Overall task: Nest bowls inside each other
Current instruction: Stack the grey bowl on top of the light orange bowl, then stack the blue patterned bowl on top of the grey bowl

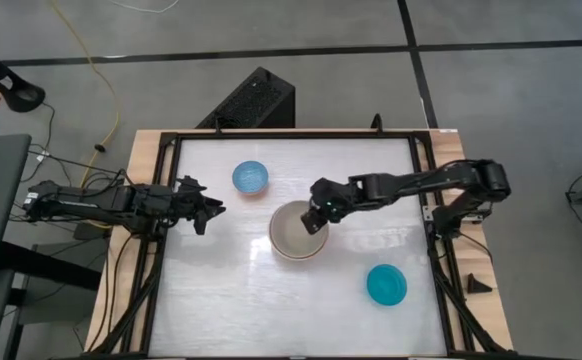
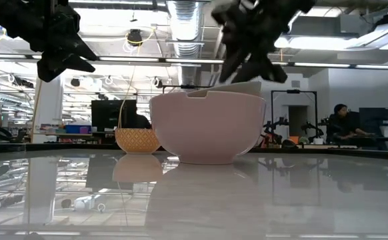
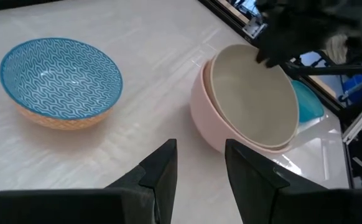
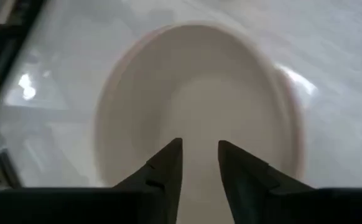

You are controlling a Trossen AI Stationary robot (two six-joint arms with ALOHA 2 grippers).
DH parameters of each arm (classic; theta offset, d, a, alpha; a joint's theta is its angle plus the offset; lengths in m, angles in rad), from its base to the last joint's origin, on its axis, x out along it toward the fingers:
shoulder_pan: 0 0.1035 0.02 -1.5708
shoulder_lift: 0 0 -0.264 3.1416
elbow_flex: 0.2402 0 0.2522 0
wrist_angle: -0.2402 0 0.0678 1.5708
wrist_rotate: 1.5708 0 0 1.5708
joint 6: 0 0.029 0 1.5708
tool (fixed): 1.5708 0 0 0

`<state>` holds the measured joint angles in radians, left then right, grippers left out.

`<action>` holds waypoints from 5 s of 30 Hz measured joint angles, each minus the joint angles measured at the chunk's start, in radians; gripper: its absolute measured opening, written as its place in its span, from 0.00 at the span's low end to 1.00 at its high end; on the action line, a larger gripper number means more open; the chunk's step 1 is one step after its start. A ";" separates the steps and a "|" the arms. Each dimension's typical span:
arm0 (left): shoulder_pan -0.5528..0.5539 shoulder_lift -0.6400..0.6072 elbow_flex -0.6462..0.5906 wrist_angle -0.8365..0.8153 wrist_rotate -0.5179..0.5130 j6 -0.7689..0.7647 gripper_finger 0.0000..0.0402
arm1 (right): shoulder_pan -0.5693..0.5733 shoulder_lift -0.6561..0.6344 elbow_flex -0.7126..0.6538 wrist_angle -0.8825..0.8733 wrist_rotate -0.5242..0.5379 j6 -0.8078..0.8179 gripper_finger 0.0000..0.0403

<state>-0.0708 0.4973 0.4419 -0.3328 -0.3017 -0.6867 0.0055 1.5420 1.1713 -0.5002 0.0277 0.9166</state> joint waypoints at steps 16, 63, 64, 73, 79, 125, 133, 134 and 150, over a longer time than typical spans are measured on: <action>0.000 0.000 0.000 -0.018 0.001 -0.038 0.31 | -0.073 0.020 0.000 -0.046 -0.054 -0.103 0.27; -0.001 0.000 0.000 -0.087 -0.044 -0.127 0.31 | -0.324 0.771 0.787 -0.048 -0.002 -0.391 0.47; -0.001 0.000 0.000 -0.087 -0.044 -0.127 0.31 | -0.323 0.771 0.787 -0.048 -0.002 -0.381 0.45; -0.001 0.000 0.000 -0.087 -0.046 -0.126 0.31 | -0.320 0.797 0.788 -0.034 -0.035 -0.317 0.11; -0.001 0.000 0.000 -0.087 -0.041 -0.126 0.31 | -0.354 0.782 0.795 -0.046 -0.062 -0.307 0.09; -0.021 0.236 0.000 0.044 -0.120 0.010 0.31 | -0.021 0.269 0.343 -0.395 0.046 -0.035 0.09; -0.021 0.251 0.000 0.060 -0.121 0.012 0.31 | -0.017 0.279 0.332 -0.395 0.049 -0.015 0.20; -0.021 0.251 0.000 0.059 -0.122 0.013 0.31 | -0.015 0.278 0.334 -0.391 0.050 -0.014 0.23; -0.021 0.251 0.000 0.061 -0.123 0.023 0.31 | -0.014 0.213 0.410 -0.452 0.047 -0.034 0.51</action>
<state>-0.0921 0.7483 0.4416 -0.2714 -0.4244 -0.6635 -0.0088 1.7548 1.5815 -0.9527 0.0752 0.8831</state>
